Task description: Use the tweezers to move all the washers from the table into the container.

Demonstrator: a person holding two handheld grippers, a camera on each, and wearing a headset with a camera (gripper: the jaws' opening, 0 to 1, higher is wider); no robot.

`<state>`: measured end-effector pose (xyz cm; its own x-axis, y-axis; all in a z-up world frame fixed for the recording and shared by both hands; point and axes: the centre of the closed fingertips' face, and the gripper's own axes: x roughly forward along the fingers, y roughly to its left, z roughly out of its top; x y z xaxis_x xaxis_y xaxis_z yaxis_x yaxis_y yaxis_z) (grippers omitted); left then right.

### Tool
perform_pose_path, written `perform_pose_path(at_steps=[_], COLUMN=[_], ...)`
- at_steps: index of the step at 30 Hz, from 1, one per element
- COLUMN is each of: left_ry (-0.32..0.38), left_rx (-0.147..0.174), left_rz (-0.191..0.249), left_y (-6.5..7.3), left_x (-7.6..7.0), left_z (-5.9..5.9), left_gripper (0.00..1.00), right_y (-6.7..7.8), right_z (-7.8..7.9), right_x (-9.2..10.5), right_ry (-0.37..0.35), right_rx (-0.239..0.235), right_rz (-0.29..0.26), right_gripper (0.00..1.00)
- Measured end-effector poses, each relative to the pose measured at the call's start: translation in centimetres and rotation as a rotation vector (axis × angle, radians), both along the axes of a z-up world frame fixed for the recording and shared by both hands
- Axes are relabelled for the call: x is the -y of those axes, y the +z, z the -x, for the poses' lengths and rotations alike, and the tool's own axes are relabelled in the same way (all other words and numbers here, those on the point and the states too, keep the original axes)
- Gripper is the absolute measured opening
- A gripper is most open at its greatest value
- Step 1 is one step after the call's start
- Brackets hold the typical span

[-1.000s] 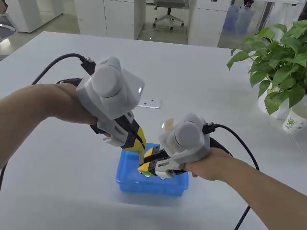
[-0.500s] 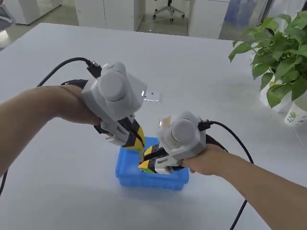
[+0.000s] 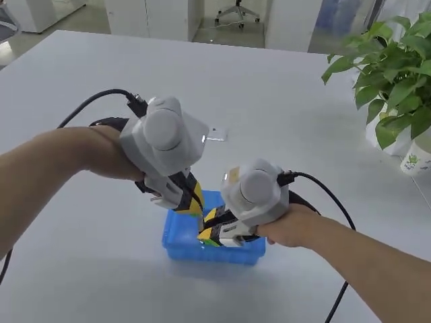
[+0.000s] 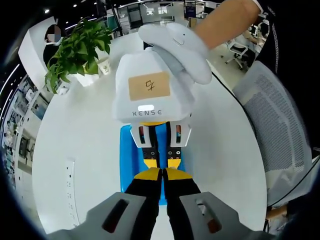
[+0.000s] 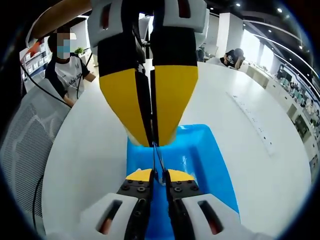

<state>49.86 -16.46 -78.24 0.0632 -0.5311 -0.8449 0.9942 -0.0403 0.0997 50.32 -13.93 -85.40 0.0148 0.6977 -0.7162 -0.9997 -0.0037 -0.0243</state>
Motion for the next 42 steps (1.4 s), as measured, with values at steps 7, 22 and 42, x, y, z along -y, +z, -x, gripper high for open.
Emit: perform_pose_path(at_steps=[7, 22, 42], left_ry=[0.001, 0.006, -0.038], left_rx=[0.001, 0.015, 0.035], left_rz=[0.004, 0.017, 0.005], left_y=[0.3, 2.5, 4.4], left_x=[0.0, -0.5, -0.3], left_z=[0.1, 0.6, 4.3], left_gripper=[0.05, 0.05, 0.05], right_y=[0.2, 2.5, 5.2], right_z=[0.0, 0.4, 4.0], right_x=[0.0, 0.0, 1.9], right_ry=[0.004, 0.018, 0.053], right_rx=[0.007, 0.059, 0.127], right_rz=[0.0, -0.016, 0.01], right_gripper=[0.11, 0.1, 0.08])
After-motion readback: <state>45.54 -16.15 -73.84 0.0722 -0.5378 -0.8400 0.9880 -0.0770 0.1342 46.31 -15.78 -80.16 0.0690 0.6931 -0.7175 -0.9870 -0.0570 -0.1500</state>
